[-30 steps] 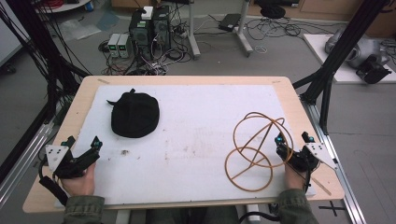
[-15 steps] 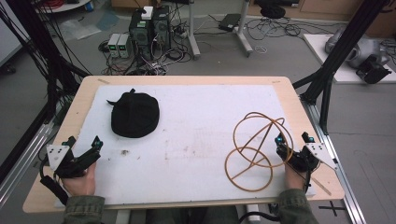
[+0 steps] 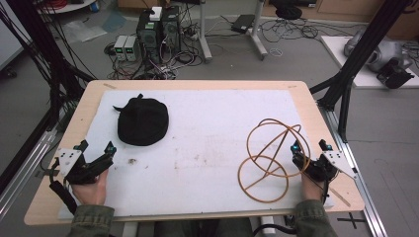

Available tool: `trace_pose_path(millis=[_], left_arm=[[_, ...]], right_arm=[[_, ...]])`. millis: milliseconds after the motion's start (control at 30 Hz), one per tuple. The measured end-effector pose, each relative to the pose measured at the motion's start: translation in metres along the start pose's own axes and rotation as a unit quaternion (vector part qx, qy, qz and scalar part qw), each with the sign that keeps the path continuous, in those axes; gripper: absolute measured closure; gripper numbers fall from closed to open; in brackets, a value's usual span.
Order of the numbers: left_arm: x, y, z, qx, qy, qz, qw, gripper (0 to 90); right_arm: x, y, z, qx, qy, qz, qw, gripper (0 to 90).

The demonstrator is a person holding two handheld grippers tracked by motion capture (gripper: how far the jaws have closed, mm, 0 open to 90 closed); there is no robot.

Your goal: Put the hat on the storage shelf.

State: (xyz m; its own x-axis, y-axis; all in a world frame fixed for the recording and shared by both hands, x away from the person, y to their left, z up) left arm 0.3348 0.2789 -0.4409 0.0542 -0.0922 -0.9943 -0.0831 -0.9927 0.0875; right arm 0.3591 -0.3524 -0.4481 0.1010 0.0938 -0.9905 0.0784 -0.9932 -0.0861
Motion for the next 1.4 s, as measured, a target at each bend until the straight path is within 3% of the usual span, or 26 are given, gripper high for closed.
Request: trace_pose_path(millis=[200,367,600,800,867,1100,1167,1267,1400], left_arm=[[-0.009,0.011,-0.01,0.013,-0.016,-0.009,0.9998,15.5],[-0.013,0.023,-0.028,0.022,-0.042,-0.041,0.9981,15.7],[-0.011,0.032,-0.053,0.029,-0.064,-0.049,0.9963,15.7],[-0.014,0.037,-0.068,0.032,-0.075,-0.036,0.996,15.4],[-0.013,0.039,-0.074,0.033,-0.086,-0.044,0.9948,15.4],[-0.015,0.052,-0.099,0.043,-0.114,-0.045,0.9915,15.4],[-0.013,0.054,-0.106,0.043,-0.128,-0.05,0.9895,15.5],[-0.008,0.061,-0.114,0.047,-0.147,-0.035,0.9874,15.8],[-0.003,0.068,-0.122,0.041,-0.155,-0.028,0.9867,17.2]], right_arm=[[0.0,-0.001,0.0,-0.001,-0.002,0.001,1.0,7.0],[0.0,0.001,-0.003,0.004,-0.001,-0.001,1.0,7.0],[0.0,0.001,-0.005,0.004,0.0,-0.003,1.0,7.0],[0.0,0.002,-0.005,0.003,-0.002,-0.008,1.0,7.0],[0.001,0.003,-0.005,0.003,-0.002,-0.008,1.0,7.0],[0.001,0.002,-0.005,0.003,-0.005,-0.01,0.9999,7.0],[0.0,0.002,-0.006,0.002,-0.001,-0.009,1.0,7.1],[0.0,0.001,-0.005,0.001,-0.002,-0.009,1.0,7.0],[0.0,0.001,-0.006,-0.002,-0.001,-0.007,1.0,7.0]])
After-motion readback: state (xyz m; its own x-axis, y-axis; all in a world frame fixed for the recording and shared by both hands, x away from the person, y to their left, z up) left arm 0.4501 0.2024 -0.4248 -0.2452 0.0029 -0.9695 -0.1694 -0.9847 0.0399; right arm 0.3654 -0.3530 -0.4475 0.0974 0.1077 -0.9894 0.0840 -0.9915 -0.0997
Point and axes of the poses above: each handheld gripper's, and its own axes: z roughly backward along the jaws, x roughly out of its underside, y roughly to its right, the point moved 7 cm from there along -z, roughly forward along the jaws, and after that the axes turned 11 degrees about y, right-handed, at the moved point
